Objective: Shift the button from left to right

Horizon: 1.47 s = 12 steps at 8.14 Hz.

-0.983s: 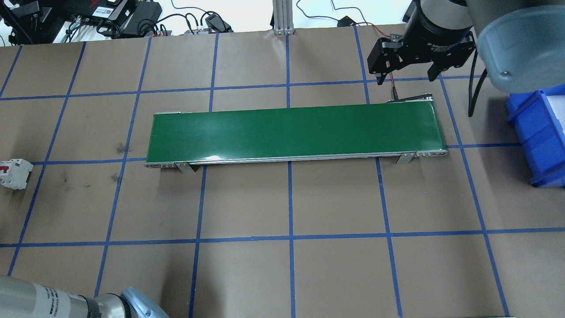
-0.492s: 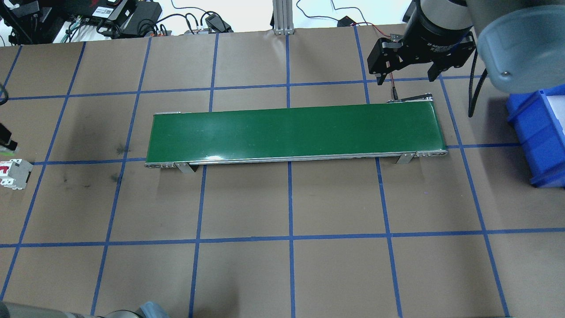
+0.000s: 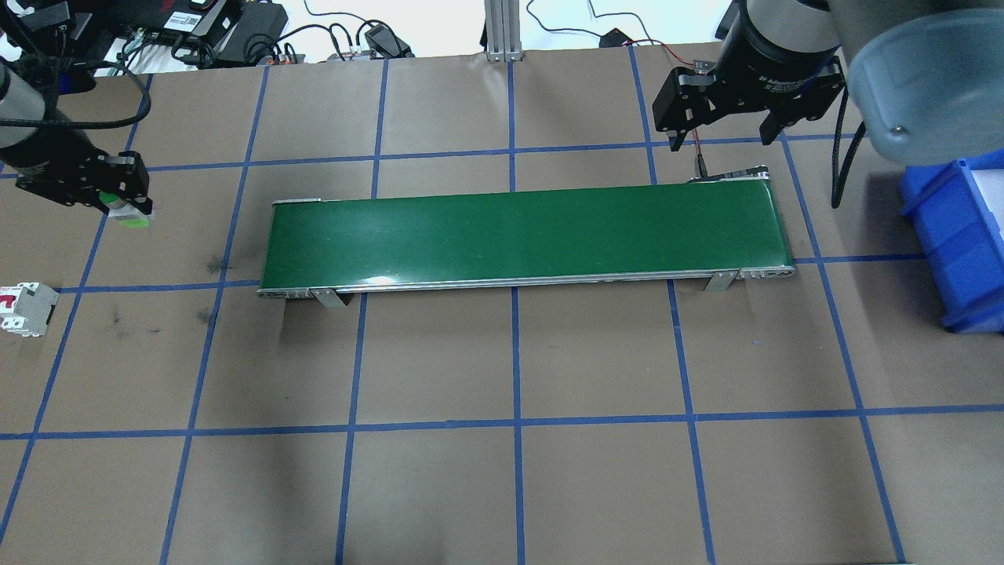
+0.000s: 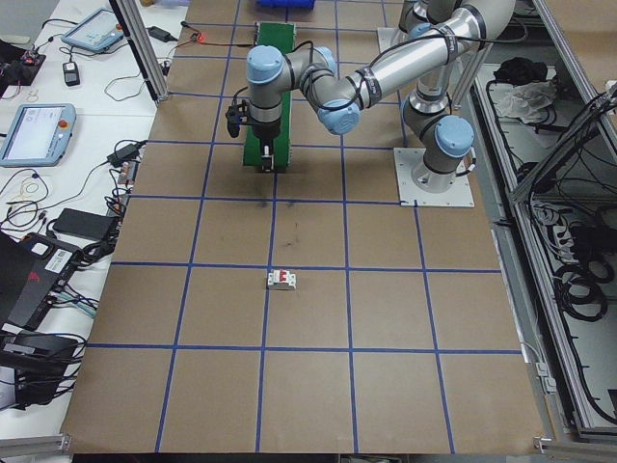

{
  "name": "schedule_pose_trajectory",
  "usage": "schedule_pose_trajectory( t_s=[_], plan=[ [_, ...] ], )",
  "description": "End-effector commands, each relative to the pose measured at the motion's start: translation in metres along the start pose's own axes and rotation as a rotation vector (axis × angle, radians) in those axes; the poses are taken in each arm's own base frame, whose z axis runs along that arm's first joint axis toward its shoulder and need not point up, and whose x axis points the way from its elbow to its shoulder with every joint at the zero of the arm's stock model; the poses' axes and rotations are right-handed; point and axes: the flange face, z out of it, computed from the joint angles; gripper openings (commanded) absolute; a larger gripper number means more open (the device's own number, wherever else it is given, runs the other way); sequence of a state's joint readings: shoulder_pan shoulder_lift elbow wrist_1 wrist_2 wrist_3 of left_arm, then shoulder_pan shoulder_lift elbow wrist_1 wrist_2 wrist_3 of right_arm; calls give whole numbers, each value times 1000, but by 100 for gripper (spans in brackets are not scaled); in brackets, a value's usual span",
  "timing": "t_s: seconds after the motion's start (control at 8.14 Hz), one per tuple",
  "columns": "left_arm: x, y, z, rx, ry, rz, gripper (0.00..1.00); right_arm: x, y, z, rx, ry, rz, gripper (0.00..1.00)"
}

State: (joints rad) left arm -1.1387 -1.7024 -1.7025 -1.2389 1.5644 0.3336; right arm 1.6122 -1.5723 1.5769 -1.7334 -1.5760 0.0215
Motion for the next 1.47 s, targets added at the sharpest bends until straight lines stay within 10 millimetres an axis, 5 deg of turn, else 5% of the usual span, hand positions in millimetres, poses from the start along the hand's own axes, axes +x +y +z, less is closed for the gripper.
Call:
schedule_pose_trajectory(
  t_s=[0.0, 0.25, 0.37, 0.61, 0.86, 1.35],
  plan=[
    [87, 1, -5, 3, 12, 39, 19, 0, 0, 0, 0, -1, 0, 100],
    [164, 10, -3, -1, 17, 198, 18, 0, 0, 0, 0, -1, 0, 100],
    [179, 14, -4, 5, 18, 355, 13, 0, 0, 0, -2, -1, 0, 100],
    [181, 14, -1, 4, 16, 810, 10, 0, 0, 0, -2, -1, 0, 100],
    [174, 19, 25, -70, -12, 1281, 10, 0, 0, 0, -2, -1, 0, 100],
    [185, 37, 61, -86, 33, 1803, 10, 0, 0, 0, -2, -1, 0, 100]
  ],
)
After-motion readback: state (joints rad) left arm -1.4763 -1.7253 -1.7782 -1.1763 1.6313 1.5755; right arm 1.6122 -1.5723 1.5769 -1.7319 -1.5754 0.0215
